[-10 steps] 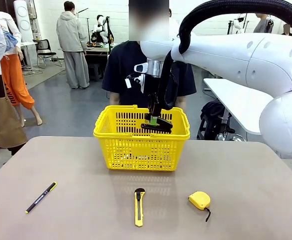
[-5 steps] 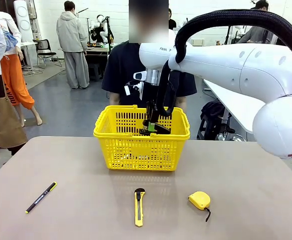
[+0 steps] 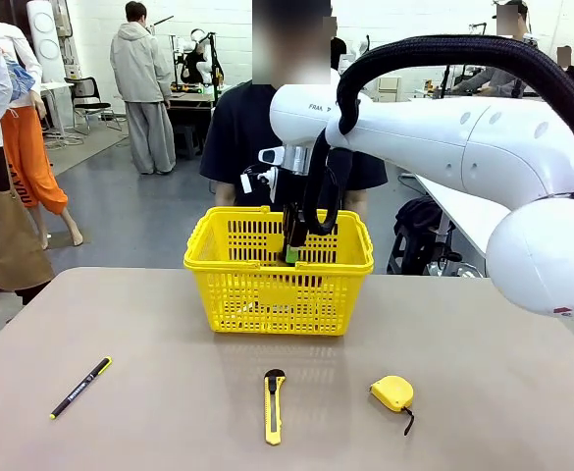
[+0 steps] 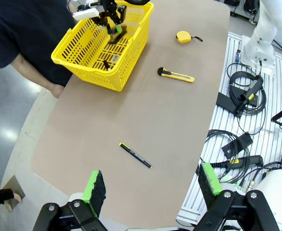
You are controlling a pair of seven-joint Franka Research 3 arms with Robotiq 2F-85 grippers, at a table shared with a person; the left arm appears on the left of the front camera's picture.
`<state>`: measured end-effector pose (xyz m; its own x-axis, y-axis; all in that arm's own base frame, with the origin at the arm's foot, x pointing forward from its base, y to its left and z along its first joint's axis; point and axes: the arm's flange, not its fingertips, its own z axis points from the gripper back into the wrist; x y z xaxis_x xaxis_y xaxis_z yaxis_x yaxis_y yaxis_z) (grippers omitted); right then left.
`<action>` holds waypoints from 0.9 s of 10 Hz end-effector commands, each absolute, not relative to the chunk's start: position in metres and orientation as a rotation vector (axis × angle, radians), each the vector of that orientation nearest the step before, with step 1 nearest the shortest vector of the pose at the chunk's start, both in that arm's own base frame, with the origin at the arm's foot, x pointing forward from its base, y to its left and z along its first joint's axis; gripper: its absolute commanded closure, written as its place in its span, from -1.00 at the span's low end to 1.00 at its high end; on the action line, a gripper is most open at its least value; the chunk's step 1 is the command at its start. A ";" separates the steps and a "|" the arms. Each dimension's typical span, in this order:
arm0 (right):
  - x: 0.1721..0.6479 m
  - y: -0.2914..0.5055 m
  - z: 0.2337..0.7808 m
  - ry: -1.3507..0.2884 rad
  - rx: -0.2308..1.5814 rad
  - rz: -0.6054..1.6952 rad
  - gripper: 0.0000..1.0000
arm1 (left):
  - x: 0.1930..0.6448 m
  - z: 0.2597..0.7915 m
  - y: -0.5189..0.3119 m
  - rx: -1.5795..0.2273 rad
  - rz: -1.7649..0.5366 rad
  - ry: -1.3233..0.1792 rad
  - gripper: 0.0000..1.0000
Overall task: Place the items the person wants into the basket.
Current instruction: Pick up the item the person points to and place it in the Market Basket.
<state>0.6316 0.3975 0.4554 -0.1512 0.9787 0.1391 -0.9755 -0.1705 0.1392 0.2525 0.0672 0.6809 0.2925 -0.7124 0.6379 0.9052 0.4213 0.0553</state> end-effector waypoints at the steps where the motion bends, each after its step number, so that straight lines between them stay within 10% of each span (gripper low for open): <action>1: 0.647 0.408 0.467 0.020 0.228 1.721 -0.24 | 0.252 0.681 0.067 -0.352 -1.111 -0.652 -1.00; 5: 0.647 0.409 0.466 0.027 0.225 1.724 -1.00 | 0.252 0.681 0.067 -0.352 -1.111 -0.652 -1.00; 9: 0.646 0.409 0.466 0.035 0.218 1.727 -1.00 | 0.252 0.681 0.067 -0.352 -1.111 -0.652 -1.00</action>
